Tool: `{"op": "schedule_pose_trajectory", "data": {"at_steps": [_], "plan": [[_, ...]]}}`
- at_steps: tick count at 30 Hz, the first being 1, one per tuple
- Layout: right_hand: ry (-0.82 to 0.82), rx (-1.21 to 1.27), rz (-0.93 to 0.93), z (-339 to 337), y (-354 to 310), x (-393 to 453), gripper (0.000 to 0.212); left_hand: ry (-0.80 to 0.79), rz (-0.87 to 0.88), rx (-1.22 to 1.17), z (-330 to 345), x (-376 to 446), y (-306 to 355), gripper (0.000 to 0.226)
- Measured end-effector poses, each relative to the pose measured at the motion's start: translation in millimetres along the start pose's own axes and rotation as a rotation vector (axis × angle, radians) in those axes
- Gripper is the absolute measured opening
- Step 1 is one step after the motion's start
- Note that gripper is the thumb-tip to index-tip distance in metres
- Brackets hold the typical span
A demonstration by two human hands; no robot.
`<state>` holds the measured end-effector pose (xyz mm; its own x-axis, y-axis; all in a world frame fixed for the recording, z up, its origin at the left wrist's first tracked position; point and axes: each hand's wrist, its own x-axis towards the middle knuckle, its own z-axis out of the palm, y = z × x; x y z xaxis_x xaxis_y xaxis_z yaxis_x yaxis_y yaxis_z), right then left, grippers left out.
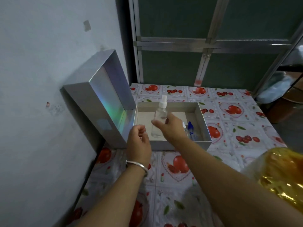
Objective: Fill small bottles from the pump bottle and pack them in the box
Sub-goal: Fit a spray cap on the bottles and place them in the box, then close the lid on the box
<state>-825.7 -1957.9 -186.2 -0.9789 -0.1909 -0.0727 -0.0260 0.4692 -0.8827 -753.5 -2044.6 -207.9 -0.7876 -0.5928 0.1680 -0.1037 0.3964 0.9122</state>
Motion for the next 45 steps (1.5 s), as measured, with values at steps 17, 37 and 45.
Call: {"op": "schedule_pose_trajectory", "data": {"at_steps": [17,37,45], "plan": [[-0.167,-0.855,0.235,-3.7,52.1,66.8,0.045,-0.301,-0.046,0.377,67.3,39.7,-12.6,0.038],[-0.109,-0.091,0.026,23.4,-23.0,6.1,0.026,0.024,-0.031,0.143,-9.6,22.1,2.4,0.029],[-0.266,0.405,0.134,51.7,-95.7,-17.0,0.029,0.199,-0.03,0.192,-64.1,26.0,14.1,0.032]]}}
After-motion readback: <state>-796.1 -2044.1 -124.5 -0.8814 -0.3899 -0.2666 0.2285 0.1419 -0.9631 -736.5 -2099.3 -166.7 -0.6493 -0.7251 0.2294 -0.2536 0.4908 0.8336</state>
